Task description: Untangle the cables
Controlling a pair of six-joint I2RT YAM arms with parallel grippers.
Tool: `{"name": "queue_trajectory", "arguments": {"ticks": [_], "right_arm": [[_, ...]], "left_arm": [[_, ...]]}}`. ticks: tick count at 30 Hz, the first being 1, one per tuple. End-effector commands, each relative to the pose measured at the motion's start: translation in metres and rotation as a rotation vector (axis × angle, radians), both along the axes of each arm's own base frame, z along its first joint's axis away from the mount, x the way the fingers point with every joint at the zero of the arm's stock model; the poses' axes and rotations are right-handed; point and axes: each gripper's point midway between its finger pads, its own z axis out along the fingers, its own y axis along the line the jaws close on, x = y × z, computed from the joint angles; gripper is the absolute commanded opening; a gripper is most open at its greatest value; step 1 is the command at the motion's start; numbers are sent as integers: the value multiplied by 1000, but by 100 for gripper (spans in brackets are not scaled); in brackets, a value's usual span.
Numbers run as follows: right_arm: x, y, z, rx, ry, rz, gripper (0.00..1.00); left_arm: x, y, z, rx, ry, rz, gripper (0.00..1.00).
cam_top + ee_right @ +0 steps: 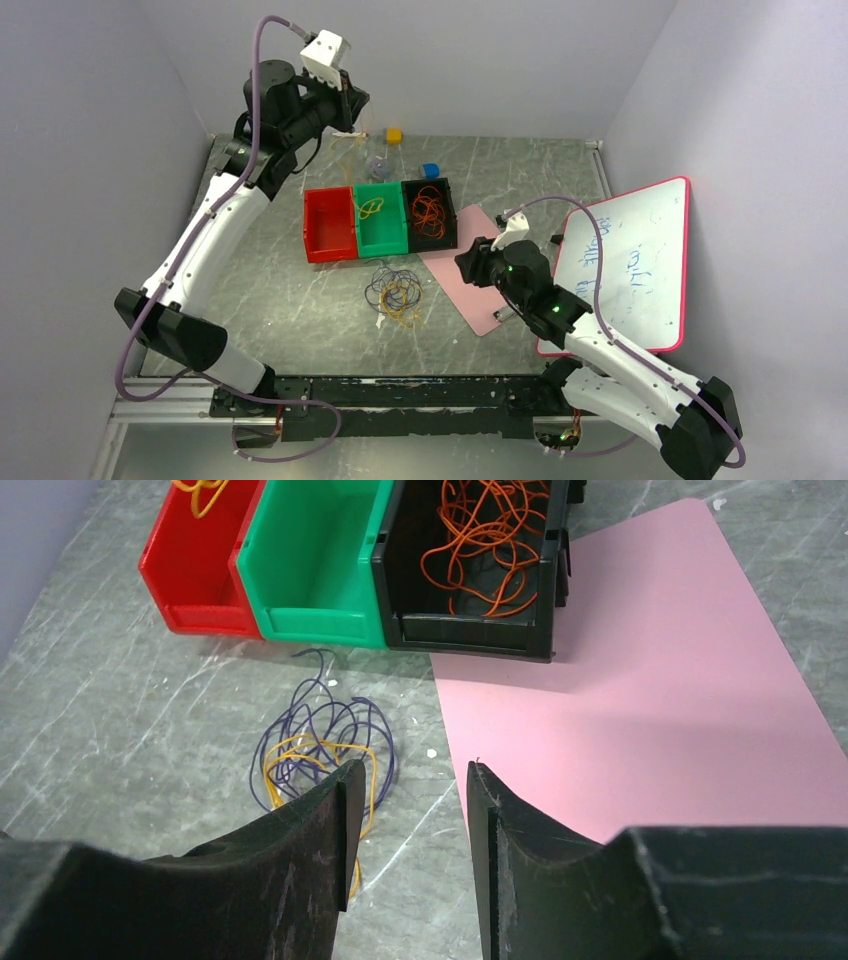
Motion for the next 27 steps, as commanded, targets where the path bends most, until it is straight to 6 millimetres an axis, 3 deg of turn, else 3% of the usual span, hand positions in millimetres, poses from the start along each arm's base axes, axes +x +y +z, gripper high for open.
{"name": "queue_trajectory", "arguments": {"ticks": [1, 9, 15, 21, 27], "right_arm": [[1, 1, 2, 19, -7, -3, 46], [-1, -1, -3, 8, 5, -2, 46], [-1, -1, -6, 13, 10, -5, 46], [-1, 0, -11, 1, 19, 1, 47], [0, 1, -17, -14, 29, 3, 47]], "left_arm": [[16, -4, -2, 26, -93, -19, 7], [31, -17, -20, 45, -124, -55, 7], [31, -28, -40, 42, -73, -112, 7], [16, -34, -74, 31, 19, -169, 7], [-16, -49, -112, 92, 110, -198, 7]]}}
